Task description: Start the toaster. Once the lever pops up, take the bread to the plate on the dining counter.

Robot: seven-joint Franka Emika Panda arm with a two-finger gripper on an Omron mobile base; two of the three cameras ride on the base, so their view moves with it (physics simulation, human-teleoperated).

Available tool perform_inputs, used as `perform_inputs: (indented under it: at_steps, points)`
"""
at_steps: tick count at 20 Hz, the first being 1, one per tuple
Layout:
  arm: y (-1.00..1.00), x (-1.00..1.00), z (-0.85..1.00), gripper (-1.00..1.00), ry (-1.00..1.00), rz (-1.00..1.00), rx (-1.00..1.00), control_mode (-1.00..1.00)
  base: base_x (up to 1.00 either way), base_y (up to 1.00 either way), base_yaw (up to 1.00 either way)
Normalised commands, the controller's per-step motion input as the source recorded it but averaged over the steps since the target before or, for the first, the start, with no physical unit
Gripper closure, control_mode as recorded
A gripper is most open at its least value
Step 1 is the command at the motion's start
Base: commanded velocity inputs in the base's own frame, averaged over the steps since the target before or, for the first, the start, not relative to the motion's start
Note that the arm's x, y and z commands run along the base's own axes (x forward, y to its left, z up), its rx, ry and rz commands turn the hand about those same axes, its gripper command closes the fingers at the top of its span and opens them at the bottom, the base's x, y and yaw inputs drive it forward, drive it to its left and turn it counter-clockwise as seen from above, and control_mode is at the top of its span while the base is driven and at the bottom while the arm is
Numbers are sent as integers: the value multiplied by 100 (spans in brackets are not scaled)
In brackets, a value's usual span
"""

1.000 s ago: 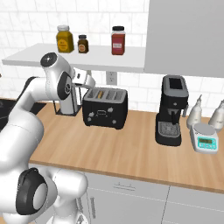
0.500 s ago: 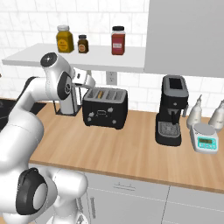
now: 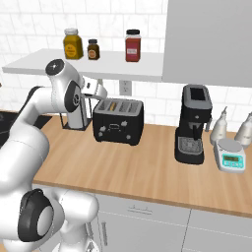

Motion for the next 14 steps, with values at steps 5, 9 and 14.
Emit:
perform_inputs:
  at_steps: [5,9,14]
  points:
    - [0,0,0,-100,0,0,0,-100,0,0,0]
    - [0,0,0,-100,0,0,0,-100,0,0,0]
    - [0,0,0,-100,0,0,0,-100,0,0,0]
